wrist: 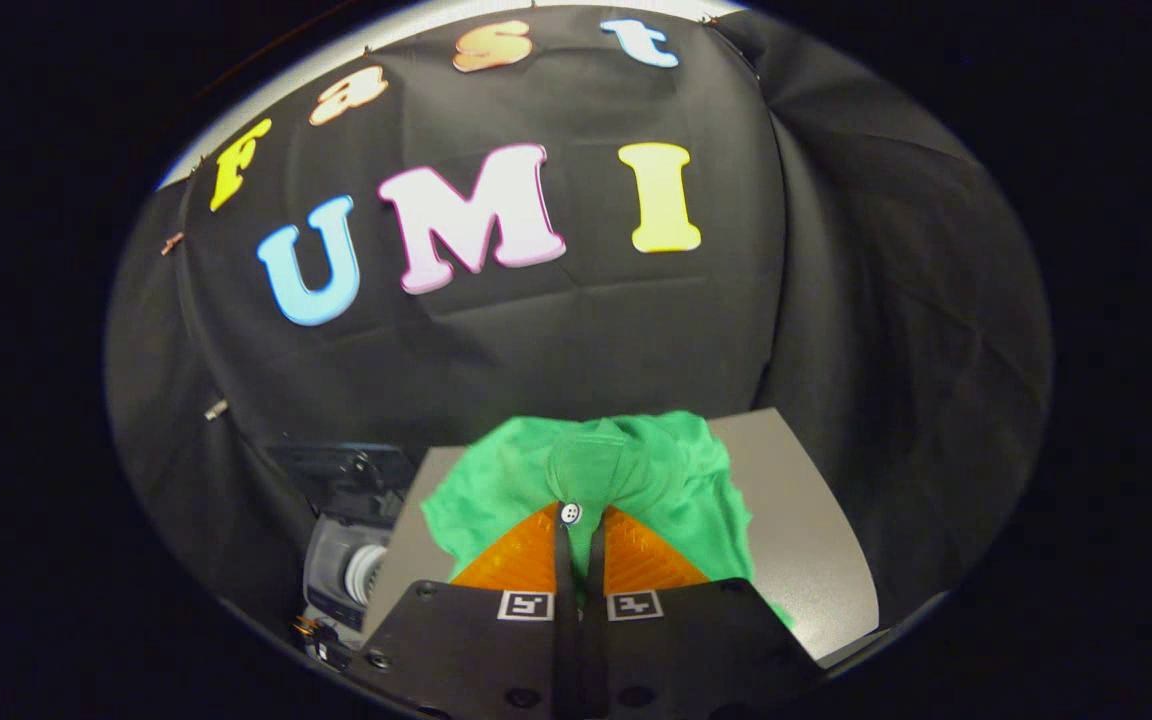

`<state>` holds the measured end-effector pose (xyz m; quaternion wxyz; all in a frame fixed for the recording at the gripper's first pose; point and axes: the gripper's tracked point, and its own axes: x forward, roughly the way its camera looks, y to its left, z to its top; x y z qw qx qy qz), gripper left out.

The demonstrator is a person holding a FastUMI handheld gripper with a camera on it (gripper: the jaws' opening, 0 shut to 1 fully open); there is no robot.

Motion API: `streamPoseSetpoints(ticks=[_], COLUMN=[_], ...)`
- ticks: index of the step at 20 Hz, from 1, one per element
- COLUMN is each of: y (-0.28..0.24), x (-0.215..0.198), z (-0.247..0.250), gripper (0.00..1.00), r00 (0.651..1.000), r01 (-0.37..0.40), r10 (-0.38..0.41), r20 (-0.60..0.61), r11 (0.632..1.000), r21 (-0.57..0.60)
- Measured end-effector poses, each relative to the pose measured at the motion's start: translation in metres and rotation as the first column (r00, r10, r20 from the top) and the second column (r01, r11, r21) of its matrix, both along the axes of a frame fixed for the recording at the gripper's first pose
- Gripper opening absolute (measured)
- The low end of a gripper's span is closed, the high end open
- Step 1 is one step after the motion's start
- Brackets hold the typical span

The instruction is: Put the clothes into the washing machine and then close the washing machine lid.

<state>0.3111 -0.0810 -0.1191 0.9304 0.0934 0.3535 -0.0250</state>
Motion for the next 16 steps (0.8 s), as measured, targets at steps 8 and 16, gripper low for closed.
streamPoseSetpoints(ticks=[8,16], y=[0.054,0.184], x=[0.008,0.005], z=[0.122,0.140], gripper=[0.05,0.04], r00=[0.961,0.903], r01=[-0.085,-0.323], r10=[0.084,0.295], r20=[0.263,0.311], r11=[0.996,0.946], r21=[-0.009,0.041])
